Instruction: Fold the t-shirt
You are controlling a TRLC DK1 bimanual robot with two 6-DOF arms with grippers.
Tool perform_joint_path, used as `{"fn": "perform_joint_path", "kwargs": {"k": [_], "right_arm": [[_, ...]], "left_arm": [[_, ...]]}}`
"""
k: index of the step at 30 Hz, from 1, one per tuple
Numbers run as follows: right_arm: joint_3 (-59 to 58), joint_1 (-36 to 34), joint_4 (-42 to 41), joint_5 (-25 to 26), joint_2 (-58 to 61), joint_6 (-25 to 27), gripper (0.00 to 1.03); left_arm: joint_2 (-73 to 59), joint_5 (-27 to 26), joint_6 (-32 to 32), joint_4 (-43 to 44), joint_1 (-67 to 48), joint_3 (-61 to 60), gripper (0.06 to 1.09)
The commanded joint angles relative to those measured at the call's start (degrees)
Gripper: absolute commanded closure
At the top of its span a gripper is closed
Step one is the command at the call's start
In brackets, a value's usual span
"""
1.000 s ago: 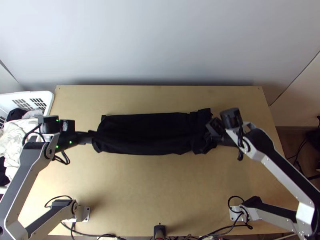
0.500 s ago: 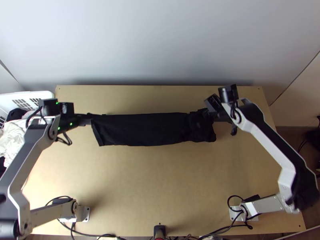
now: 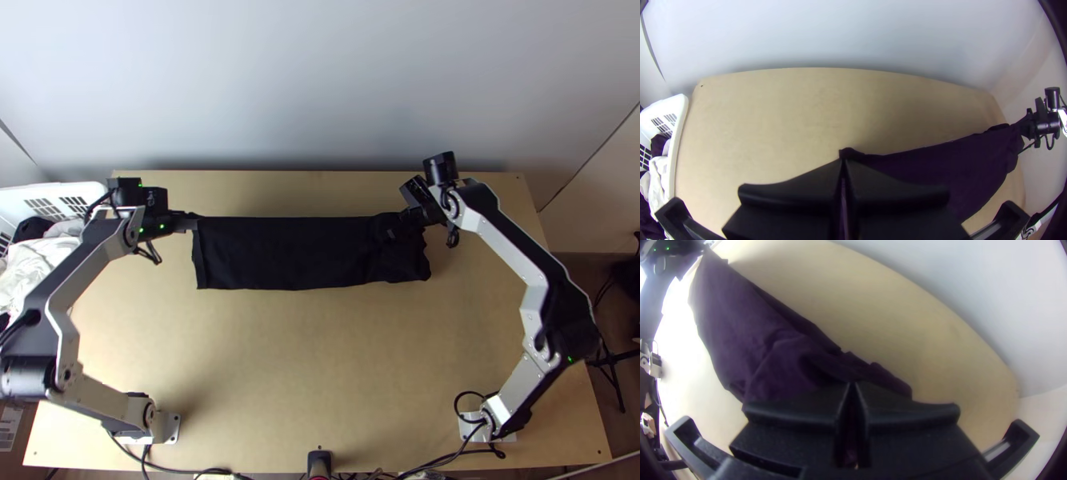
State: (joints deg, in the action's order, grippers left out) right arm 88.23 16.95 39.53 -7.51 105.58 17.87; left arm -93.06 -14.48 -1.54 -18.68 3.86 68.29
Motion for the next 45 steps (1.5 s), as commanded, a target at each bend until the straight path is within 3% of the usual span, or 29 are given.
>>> {"fn": "perform_joint_path", "kwargs": {"k": [1,19,20,21,23,25,27,28,31,36,45], "right_arm": [[4.0,-0.7,-0.1,0.8,7.0,-0.6,1.0],[10.6,-1.7,0.0,2.6,16.7,-2.5,1.0],[10.7,-1.6,0.1,2.6,16.1,-3.0,0.96],[10.7,-1.6,0.1,2.6,15.3,-3.5,0.85],[10.7,-1.4,0.5,2.5,13.5,-3.8,0.67],[10.4,-1.5,0.9,2.5,11.3,-3.8,0.46],[10.3,-1.6,0.9,2.5,9.8,-4.7,0.17],[10.3,-1.7,1.2,2.5,9.2,-5.0,0.09],[9.2,-1.6,1.8,2.4,6.6,-5.3,0.08],[6.2,1.4,1.9,1.6,1.9,-7.2,0.08],[-3.0,9.6,2.5,0.7,-4.4,-7.8,0.08]], "left_arm": [[-7.8,0.2,-0.4,1.7,-0.1,4.8,1.05],[-19.3,2.0,-1.1,0.8,-0.5,13.7,1.02],[-18.7,1.9,-1.1,0.2,-0.5,13.4,1.0],[-17.7,1.7,-0.9,-1.2,-0.5,13.1,0.9],[-15.3,0.6,-0.4,-2.6,-0.4,11.7,0.36],[-12.9,0.1,-0.5,-4.7,-0.2,10.2,0.28],[-10.3,-1.1,-0.5,-6.5,0.1,8.4,0.2],[-9.0,-1.3,-0.6,-7.1,0.2,7.4,0.18],[-5.2,-1.6,-0.7,-7.7,0.5,4.0,0.12],[-3.7,-2.8,-1.6,-12.9,0.8,1.5,0.12],[-5.3,-3.3,-1.8,-12.8,-1.0,-1.1,0.12]]}}
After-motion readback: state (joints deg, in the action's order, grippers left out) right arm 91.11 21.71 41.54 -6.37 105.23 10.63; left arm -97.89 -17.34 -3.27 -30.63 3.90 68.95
